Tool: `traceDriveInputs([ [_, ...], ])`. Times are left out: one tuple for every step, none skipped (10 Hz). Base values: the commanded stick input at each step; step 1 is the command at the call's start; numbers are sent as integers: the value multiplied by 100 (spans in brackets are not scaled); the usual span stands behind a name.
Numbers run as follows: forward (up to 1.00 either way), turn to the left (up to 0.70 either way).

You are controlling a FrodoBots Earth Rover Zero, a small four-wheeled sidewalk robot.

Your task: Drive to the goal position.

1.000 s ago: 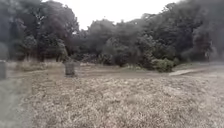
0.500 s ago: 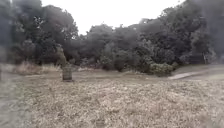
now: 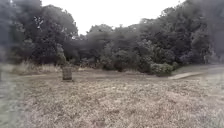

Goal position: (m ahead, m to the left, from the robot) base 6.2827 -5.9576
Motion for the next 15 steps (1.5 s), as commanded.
traceDriveInputs([
  [41, 3],
  [45, 0],
  [45, 0],
  [45, 0],
  [45, 0],
  [45, 0],
  [45, 0],
  [45, 0],
  [45, 0],
  [0, 0],
  [0, 0],
  [0, 0],
  [0, 0],
  [0, 0],
  [0, 0],
])
